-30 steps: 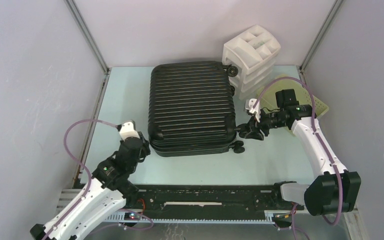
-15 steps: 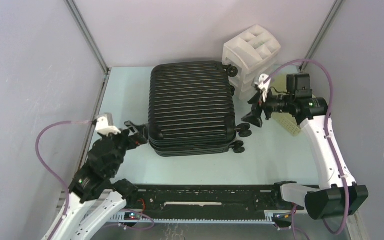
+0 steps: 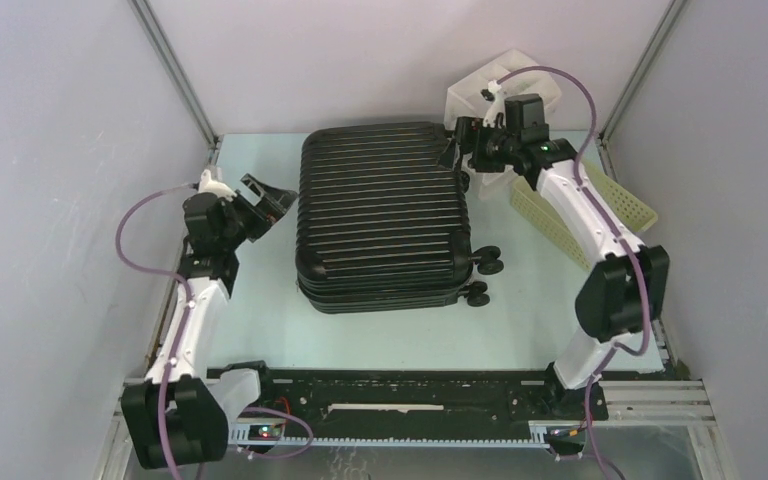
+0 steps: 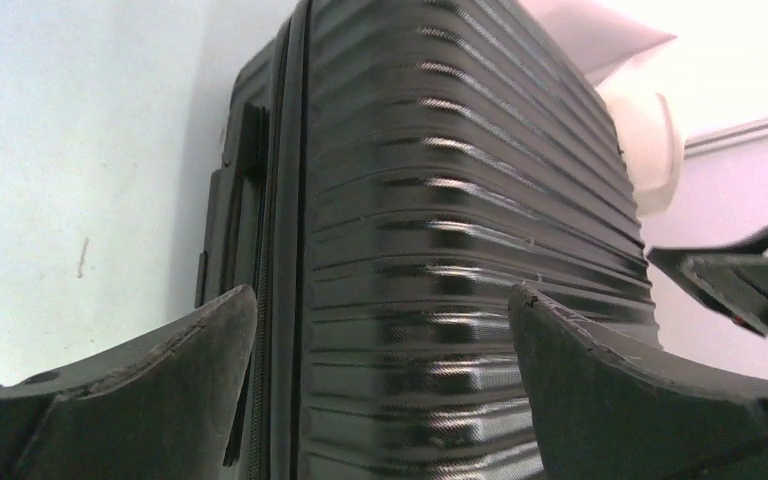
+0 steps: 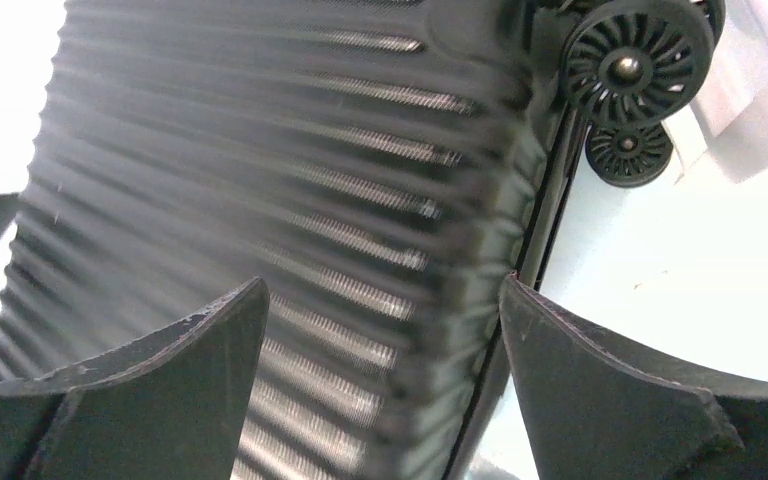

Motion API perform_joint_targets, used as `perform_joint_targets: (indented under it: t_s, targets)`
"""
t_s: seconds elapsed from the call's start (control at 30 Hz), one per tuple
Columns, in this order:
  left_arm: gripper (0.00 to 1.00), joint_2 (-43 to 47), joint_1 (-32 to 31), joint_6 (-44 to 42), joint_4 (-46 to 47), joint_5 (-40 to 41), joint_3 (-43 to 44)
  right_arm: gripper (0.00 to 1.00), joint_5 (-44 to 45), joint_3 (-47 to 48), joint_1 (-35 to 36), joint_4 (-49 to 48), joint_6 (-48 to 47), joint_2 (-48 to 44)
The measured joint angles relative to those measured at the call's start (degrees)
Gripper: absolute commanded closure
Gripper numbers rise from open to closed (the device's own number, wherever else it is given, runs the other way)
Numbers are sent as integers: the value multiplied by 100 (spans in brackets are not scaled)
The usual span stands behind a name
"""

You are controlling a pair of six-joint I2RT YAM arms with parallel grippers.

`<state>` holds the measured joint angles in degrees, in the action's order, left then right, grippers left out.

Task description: Open, take out, and arrange the luggage

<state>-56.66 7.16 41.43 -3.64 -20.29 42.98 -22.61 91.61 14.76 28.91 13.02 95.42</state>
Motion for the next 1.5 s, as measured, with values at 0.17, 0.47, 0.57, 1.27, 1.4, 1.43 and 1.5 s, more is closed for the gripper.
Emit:
perform_joint_targets:
  t_s: [0.17, 0.47, 0.57, 1.27, 1.4, 1.43, 1.5]
  targets:
    - [0, -483, 4, 63, 267, -367, -190, 12, 120, 483, 35, 44, 382, 758]
    - [5, -382, 42, 122, 804, -557, -739, 31, -74, 1185, 136, 592, 356, 1309]
    - [6, -96, 35, 275, 1016, -468, -1036, 32, -151, 1526, 168, 802, 289, 1523]
    - [11, 2146, -485, 986, 297, 313, -2057, 2, -293, 4280, 1084, 1657, -1626, 2688]
    - [12, 2153, -706, 1025, 302, 472, -2055, 8, -1349, 3744, 872, 2170, -2990, 1537]
    - [12, 2159, -789, 1029, 304, 535, -2055, 9, -1718, 3449, 772, 2332, -3458, 1139]
    - [12, 2177, -942, 1062, 295, 636, -2052, 9, -2385, 2625, 629, 2704, -4461, 205]
